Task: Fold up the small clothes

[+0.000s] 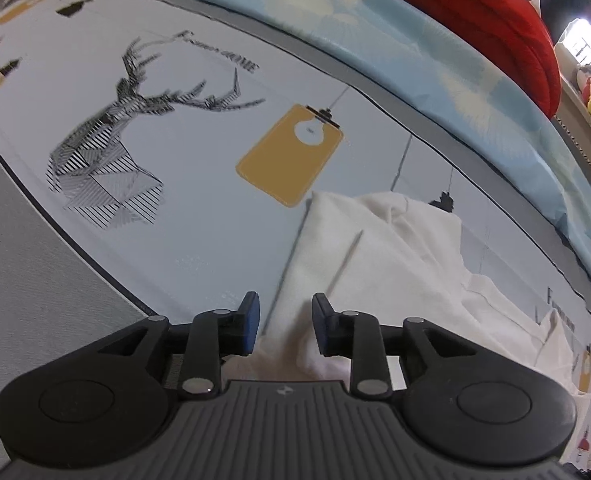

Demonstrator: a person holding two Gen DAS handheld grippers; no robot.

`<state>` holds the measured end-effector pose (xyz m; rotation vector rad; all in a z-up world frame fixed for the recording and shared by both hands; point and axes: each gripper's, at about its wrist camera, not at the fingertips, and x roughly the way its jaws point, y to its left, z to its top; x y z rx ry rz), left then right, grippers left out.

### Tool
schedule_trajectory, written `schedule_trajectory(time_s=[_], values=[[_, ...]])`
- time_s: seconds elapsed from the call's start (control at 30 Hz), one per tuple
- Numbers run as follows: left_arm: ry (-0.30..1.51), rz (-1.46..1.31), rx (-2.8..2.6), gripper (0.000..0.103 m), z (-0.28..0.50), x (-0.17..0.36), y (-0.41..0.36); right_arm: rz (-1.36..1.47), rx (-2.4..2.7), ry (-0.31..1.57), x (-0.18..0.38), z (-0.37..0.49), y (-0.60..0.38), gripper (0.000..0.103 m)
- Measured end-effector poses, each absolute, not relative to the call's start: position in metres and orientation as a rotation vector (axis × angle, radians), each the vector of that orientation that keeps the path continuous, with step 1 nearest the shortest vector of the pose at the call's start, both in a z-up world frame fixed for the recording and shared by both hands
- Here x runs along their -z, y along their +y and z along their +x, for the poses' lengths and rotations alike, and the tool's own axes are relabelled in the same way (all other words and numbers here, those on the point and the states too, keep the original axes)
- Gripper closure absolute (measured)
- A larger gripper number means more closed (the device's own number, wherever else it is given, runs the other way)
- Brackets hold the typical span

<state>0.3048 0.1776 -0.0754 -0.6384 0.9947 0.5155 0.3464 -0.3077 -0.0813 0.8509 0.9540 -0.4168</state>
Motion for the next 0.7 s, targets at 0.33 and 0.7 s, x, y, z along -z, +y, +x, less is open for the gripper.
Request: schedule_trajectory(time_s=[0.33,0.7], values=[[1.021,-0.654,-0.46,0.071,0.311,0.084,0.167,0.857,0.371,0.87,0.075,0.348,-0.317,0.103],[1.021,-0.587,-0.456,0.101,0.306,0.074,0.161,0.871,0.381,0.927,0.077,0.344,-0.318,0.097]])
